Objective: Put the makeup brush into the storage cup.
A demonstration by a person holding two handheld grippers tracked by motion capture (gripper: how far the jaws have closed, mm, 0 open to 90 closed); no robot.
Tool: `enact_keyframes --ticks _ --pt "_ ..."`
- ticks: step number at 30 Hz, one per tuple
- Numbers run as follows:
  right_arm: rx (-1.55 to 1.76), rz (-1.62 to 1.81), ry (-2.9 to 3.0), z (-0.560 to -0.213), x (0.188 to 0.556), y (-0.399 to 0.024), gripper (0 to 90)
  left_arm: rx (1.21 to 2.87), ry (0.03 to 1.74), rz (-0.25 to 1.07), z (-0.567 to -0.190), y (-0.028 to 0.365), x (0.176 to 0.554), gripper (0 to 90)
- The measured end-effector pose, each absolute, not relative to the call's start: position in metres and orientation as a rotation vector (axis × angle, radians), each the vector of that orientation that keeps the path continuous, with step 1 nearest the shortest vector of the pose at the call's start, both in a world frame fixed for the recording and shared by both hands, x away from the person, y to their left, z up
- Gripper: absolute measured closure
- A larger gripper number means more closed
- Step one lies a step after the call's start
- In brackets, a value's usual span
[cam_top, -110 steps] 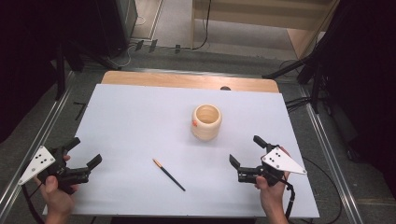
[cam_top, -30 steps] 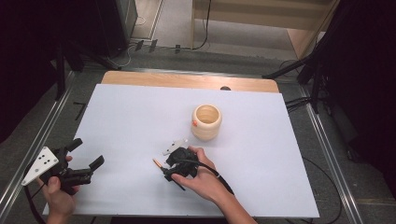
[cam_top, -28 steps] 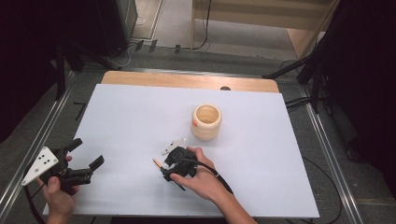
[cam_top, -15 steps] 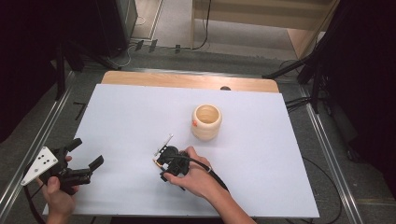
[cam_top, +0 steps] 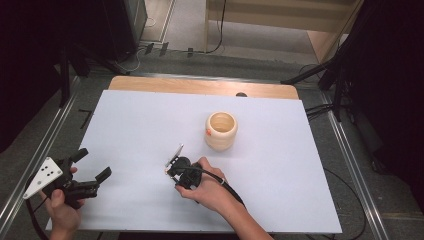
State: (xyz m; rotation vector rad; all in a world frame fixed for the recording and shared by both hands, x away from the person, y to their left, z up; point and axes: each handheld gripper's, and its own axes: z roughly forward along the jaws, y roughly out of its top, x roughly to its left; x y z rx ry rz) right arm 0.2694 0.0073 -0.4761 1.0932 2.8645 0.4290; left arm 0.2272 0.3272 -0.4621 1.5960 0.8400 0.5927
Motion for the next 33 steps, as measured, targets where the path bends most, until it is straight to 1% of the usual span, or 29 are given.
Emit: enact_keyframes --ticks 1,9,13,22,33 --pt "1.080 0.416 2.852 -0.476 0.268 0.009 75.6 1.597 0.839 0.594 -0.462 0.327 0.227 0.0" --pt "1.027 0.386 2.839 -0.477 0.264 0.012 78.2 1.606 0.837 0.592 -0.462 0.326 0.227 0.0" --pt "1.010 0.388 2.852 -0.477 0.264 0.013 84.1 1.606 0.834 0.591 -0.462 0.325 0.227 0.0" --pt "1.016 0.399 2.857 -0.477 0.265 0.012 84.4 1.608 0.836 0.592 -0.462 0.326 0.227 0.0" --pt "1.045 0.546 2.849 -0.478 0.267 -0.001 84.5 1.609 0.835 0.592 -0.463 0.326 0.227 0.0"
